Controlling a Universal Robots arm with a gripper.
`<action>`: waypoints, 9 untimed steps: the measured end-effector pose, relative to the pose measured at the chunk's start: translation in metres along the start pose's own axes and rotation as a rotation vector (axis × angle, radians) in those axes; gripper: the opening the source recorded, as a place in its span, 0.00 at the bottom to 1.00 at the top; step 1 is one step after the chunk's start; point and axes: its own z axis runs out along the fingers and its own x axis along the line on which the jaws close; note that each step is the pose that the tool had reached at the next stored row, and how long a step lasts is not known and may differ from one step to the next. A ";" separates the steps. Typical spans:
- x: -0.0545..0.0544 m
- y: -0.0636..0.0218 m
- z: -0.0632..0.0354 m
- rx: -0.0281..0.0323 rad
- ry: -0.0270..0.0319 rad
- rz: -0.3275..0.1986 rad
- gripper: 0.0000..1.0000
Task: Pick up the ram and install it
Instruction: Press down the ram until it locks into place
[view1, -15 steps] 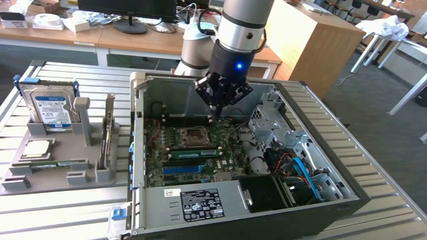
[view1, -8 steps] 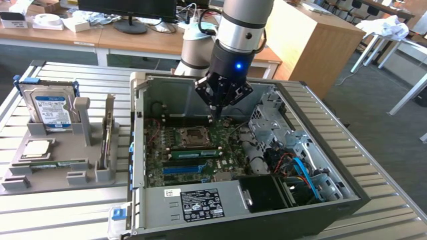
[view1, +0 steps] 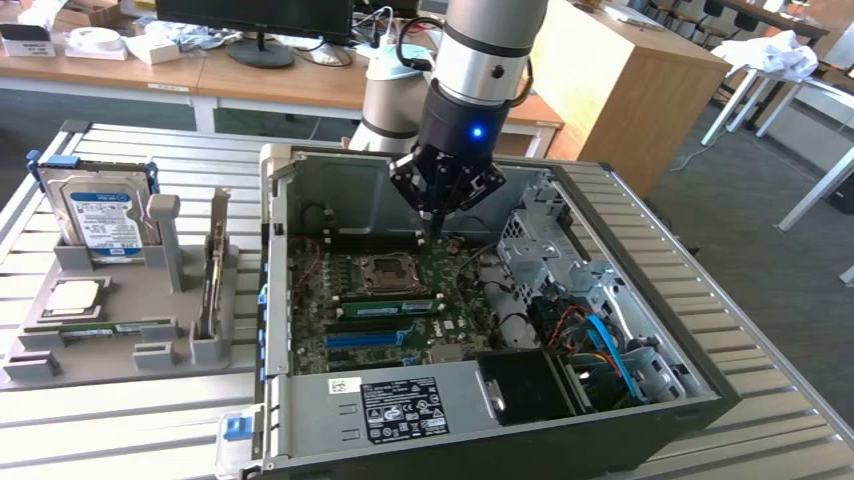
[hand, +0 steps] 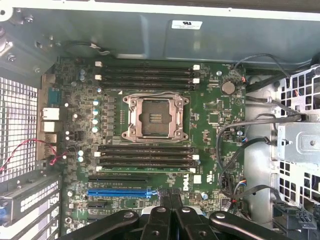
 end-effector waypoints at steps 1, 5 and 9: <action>0.000 0.0000 0.0001 -0.0016 0.0060 0.000 0.10; 0.000 0.0001 0.0001 -0.0179 0.0407 0.002 0.10; 0.000 0.0000 0.0000 -0.0179 0.0418 0.001 0.10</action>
